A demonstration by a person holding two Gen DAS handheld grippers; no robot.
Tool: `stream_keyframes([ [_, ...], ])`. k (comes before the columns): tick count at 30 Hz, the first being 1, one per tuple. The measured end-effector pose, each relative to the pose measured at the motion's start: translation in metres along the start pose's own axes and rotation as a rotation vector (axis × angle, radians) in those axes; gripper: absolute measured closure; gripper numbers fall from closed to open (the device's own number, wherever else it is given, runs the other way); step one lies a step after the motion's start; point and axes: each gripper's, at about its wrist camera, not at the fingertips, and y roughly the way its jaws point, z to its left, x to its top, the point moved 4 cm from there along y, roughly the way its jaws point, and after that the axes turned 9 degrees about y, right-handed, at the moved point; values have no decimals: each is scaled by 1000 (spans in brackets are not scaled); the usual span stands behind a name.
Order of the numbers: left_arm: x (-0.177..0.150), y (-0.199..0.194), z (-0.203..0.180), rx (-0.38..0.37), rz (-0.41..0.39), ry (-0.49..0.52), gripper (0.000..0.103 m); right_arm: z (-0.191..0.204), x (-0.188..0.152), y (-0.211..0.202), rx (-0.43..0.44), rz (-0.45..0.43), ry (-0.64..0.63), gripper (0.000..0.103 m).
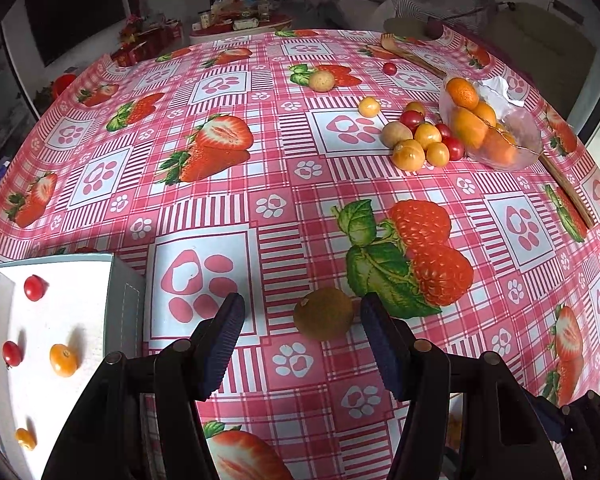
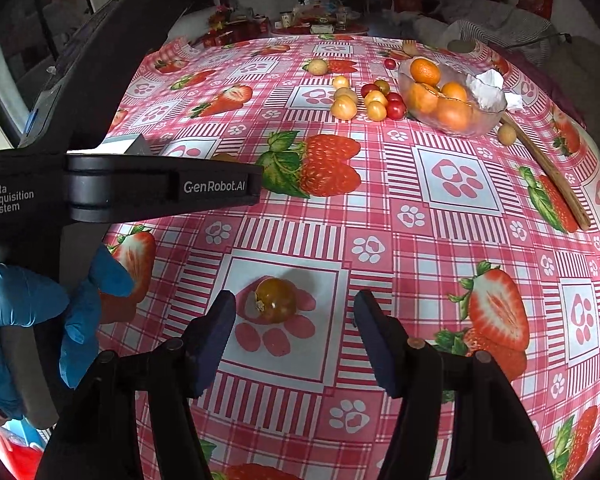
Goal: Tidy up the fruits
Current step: 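Grasp a brown fruit with the left gripper while the right grasps a yellow tomato, then carry both fruits into the white tray and open both grippers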
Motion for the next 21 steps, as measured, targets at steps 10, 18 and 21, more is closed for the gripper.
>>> stream_keyframes([
  [10,-5,-11,-16,-24,-20,56,74,-6,0,-4,63,27,50,80],
  [18,-14,-41,-13,-40,-55,42,74,-19,-5,-21,95,38,105,80],
  [21,-21,-56,-9,-43,-73,41,74,-21,-7,-29,106,38,115,80],
])
